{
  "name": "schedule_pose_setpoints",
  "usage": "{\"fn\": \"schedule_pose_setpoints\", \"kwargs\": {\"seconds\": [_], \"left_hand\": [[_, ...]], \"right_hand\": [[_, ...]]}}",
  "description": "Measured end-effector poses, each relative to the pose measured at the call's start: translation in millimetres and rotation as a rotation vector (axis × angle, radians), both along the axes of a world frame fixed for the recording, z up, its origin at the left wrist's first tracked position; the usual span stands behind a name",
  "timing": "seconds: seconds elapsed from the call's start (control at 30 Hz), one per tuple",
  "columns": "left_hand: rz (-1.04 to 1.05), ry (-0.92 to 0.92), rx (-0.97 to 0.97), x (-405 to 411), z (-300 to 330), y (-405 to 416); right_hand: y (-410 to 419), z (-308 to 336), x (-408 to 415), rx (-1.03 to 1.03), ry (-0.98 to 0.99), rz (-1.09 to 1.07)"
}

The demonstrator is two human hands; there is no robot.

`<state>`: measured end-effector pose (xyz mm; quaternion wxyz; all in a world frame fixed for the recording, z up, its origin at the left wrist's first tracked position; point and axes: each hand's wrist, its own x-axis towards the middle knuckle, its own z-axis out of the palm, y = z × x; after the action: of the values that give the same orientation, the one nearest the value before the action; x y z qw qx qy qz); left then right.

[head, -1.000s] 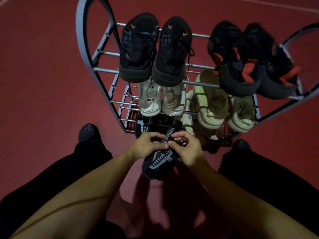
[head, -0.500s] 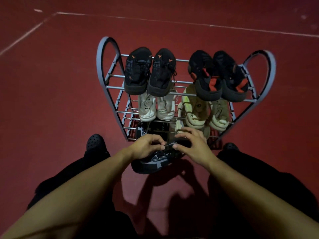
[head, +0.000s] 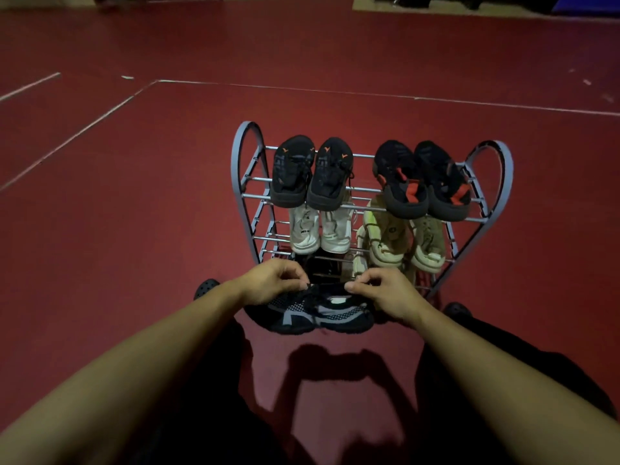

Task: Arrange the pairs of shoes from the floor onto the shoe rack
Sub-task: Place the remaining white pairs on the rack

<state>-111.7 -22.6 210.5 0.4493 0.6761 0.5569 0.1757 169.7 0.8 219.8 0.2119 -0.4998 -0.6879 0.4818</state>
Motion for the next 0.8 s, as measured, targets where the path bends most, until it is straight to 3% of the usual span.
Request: {"fn": "schedule_pose_setpoints", "kwargs": {"seconds": [0.13,0.23,0.4,0.63,0.73,0.8], "left_hand": [[0.296,-0.017,0.089,10.2,-3.1,-6.8],[0.464,-0.175,0.032,30.8,-5.6,-13.5],[0.19,-0.263,-0.075,63.8,-20.5,-31.0],[0.081,-0.034,-0.005,57.4,-48.8,-31.8],[-0.038,0.086,-0.006,52.6,-61.1,-31.9],[-0.046,0.067,-0.023,44.7,-71.5,-32.5]], "right_hand": [[-19.0,-11.9,-17.8,-0.021,0.097,-0.156],[-30.7,-27.3,-28.6,-0.084,0.174,-0.329],[-39.4,-42.1,-39.1,-0.212,0.273,-0.459],[-43.4,-56.7,-46.6,-0.222,0.182,-0.449],[-42.3,-68.7,-58.7,-0.318,0.195,-0.48],[-37.3,-76.3,-65.1,-0.384,0.187,-0.466]]}}
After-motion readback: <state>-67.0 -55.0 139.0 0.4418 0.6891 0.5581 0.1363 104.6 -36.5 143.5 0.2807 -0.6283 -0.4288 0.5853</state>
